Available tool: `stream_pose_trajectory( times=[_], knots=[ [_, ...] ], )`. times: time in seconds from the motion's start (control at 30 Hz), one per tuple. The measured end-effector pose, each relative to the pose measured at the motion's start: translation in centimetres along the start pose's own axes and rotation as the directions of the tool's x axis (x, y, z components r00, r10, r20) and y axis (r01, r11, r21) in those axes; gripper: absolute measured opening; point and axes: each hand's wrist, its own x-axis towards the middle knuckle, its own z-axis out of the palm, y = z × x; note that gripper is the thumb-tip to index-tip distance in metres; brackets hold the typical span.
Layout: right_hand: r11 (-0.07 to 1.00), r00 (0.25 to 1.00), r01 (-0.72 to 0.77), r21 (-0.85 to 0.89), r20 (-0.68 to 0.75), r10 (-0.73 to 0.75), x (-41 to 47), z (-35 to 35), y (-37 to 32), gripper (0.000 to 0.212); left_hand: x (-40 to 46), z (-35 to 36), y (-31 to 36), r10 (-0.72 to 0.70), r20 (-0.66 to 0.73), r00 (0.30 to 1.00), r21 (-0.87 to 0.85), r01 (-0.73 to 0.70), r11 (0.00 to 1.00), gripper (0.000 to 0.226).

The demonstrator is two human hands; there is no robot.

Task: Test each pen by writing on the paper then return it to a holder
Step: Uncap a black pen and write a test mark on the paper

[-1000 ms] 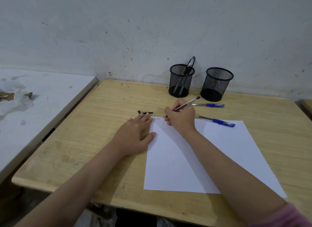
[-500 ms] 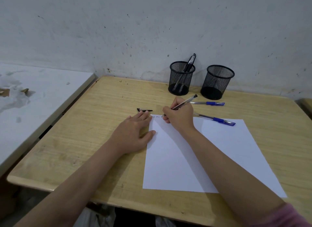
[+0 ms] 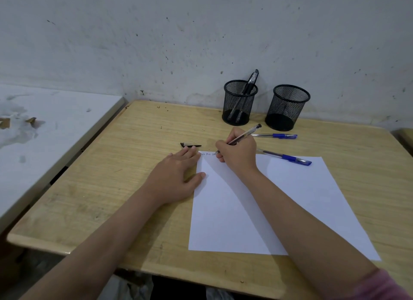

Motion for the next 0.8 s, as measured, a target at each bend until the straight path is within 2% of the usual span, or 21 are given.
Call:
stream_pose_trajectory(
  times=[0.53,0.8],
  knots=[
    [0.999,0.999,-0.032,0.000,-0.044,0.032,0.03,-0.11,0.11,0.032,-0.10,-0.17,0.21,-0.016,-0.010,1.000,-0.040,0.016,0.999,0.079],
    [0.996,0.994,-0.090,0.021,-0.067,0.091,0.12,-0.42,-0.22,0.028,-0.15,-0.18,0.23,-0.010,-0.027,1.000,-0.049,0.009,0.999,0.070]
  ],
)
